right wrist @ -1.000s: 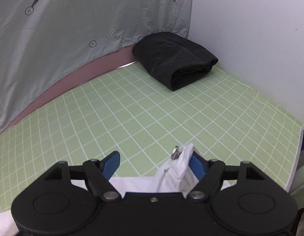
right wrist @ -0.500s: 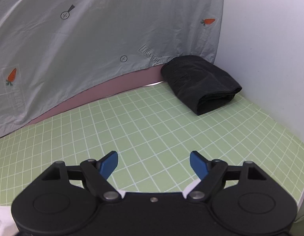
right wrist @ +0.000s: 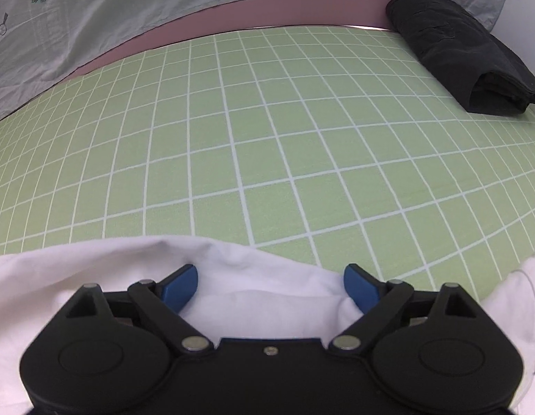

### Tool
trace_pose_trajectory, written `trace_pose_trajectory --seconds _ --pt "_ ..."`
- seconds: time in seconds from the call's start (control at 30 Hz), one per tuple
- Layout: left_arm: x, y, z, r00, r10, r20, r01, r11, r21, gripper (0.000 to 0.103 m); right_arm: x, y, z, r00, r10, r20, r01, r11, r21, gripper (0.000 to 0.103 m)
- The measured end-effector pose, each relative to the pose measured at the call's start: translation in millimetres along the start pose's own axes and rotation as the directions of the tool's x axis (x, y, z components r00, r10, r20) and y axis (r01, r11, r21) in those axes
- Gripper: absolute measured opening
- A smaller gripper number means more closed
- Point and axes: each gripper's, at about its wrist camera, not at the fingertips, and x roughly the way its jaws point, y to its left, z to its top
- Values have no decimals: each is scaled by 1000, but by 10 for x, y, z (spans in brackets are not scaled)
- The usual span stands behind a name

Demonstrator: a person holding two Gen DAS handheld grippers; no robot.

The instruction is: Fold clothes

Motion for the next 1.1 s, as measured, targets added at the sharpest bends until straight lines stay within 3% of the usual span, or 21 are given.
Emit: trace_pose_trajectory --seconds 0.1,0.17,0.2,0.23,0.33,0.43,0.67,0.83,0.97,1.1 --pt "-23 11 -29 1000 1 5 -1 1000 -18 6 -47 14 -50 1000 3 17 -3 1000 -3 91" --pt "-45 11 -45 1000 2 12 -2 1000 -24 5 -93 36 -86 999 11 36 -11 1000 -14 79" --pt "-84 11 -55 1000 5 22 -4 1000 -23 5 -132 67 -110 998 28 51 -26 999 -35 61" --pt "-128 10 -67 999 8 33 -7 1000 -22 5 -158 107 -128 997 43 59 -40 997 -61 33" --pt "-261 8 -102 998 16 68 -15 1000 -16 4 -212 196 -182 996 51 75 -42 993 -114 17" --pt "-393 7 -136 995 25 102 -24 1000 -11 4 -288 113 -217 994 58 94 -54 998 -44 8" --pt "-804 18 -170 979 40 200 -33 999 -38 4 -731 36 -322 975 39 221 -37 999 -13 6" --pt "-1091 -36 -123 962 36 269 -27 999 -38 4 -1065 -12 -229 947 22 322 -23 1000 0 5" --pt "-1408 -93 -2 935 15 353 -4 999 -33 4 -1307 -34 -130 918 12 397 -18 1000 11 5" --pt "-1712 -185 209 885 -1 466 8 1000 -13 4 -1565 -39 13 872 -8 489 -9 999 31 5"
